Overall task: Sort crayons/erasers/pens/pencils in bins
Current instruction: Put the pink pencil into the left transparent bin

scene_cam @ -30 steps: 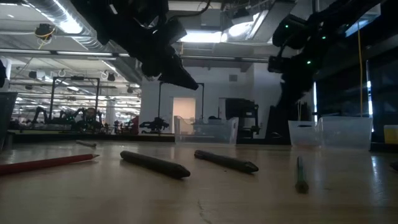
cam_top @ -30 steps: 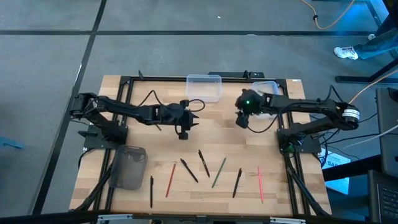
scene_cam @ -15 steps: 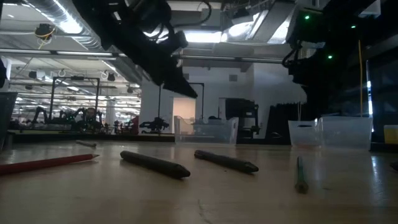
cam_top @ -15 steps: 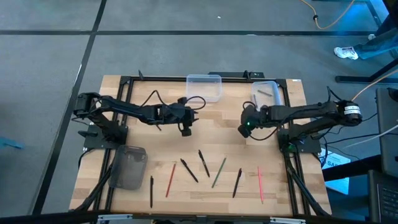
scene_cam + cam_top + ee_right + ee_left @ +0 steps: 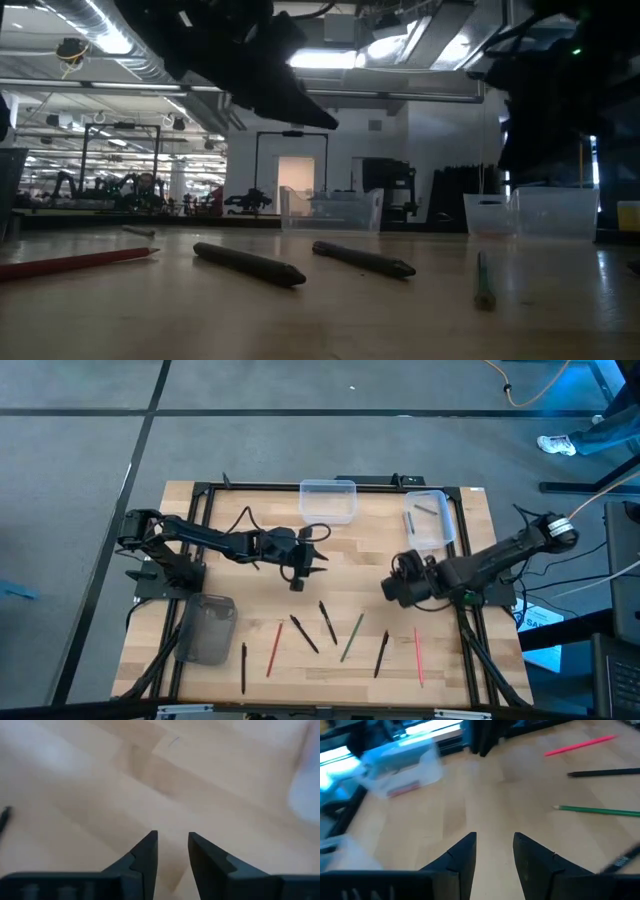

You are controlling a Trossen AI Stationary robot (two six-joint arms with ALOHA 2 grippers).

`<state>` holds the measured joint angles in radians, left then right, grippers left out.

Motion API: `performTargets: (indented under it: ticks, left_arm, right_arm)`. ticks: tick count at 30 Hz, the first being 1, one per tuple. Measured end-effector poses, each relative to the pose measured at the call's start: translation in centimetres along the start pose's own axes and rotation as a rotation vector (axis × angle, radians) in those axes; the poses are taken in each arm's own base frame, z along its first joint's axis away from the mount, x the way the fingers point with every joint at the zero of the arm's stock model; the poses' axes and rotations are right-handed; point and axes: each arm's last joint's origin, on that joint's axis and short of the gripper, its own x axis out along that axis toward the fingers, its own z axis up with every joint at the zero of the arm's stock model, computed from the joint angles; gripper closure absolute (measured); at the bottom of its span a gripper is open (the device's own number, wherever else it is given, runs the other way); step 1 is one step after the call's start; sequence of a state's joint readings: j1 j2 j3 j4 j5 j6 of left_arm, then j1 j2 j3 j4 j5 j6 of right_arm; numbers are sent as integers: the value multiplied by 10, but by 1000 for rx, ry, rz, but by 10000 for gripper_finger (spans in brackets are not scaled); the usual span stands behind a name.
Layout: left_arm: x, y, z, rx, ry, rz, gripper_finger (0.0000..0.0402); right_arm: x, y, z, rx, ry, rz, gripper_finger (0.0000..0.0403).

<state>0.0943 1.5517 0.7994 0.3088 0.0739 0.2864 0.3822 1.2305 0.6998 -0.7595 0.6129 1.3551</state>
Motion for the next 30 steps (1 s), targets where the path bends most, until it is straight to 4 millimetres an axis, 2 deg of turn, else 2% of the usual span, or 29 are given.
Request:
performTargets:
  ticks: [6,13,17,21,30]
  left_arm:
    - [0,-8,1,12,7,-34,278]
    - [1,-21,1,37,33,-80,278]
    - [1,-26,2,44,29,-103,278]
    - [0,-30,-2,49,37,-225,278]
    - [-2,-33,-13,-30,178,-218,278]
  right_arm:
    - [-4,10,-33,108,37,18,292]
    - [3,32,-67,164,191,-91,292]
    - [-3,51,-74,134,245,-185,292]
    - [-9,70,-77,99,314,-252,292]
    - [-14,106,-82,160,480,-195,292]
